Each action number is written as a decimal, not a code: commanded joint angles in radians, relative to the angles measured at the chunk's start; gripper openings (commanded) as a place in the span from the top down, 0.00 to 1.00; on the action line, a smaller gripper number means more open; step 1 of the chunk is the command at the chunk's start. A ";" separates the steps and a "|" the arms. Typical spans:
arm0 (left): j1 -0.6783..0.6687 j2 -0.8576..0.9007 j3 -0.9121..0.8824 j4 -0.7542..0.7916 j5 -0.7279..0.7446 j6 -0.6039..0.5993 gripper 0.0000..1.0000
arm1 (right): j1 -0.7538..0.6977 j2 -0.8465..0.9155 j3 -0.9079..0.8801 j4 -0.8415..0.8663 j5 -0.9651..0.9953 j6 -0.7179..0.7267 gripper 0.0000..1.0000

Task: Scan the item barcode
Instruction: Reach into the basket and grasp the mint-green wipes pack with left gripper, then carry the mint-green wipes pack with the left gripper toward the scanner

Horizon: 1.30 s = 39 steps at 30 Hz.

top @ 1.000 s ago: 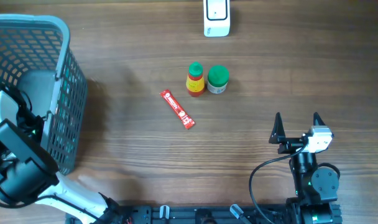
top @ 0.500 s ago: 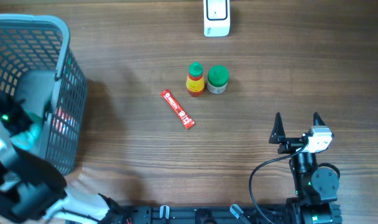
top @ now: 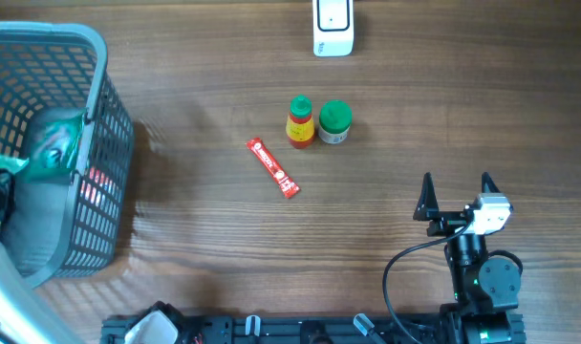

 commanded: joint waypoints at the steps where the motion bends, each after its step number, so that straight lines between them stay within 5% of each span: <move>1: 0.001 -0.051 0.008 0.016 0.195 0.017 0.96 | 0.004 -0.006 -0.001 0.002 -0.013 -0.011 0.00; 6: -0.100 -0.069 0.008 0.046 0.386 0.110 0.96 | 0.004 -0.006 -0.001 0.002 -0.012 -0.011 0.00; 12: -0.435 -0.049 0.008 0.135 0.345 0.331 0.96 | 0.004 -0.006 -0.001 0.002 -0.013 -0.011 0.00; 25: -1.211 0.193 0.008 0.194 -0.166 0.408 0.96 | 0.004 -0.006 -0.001 0.002 -0.013 -0.011 0.00; 39: -1.458 0.640 0.008 0.154 -0.183 0.404 0.96 | 0.004 -0.006 -0.001 0.002 -0.013 -0.011 0.00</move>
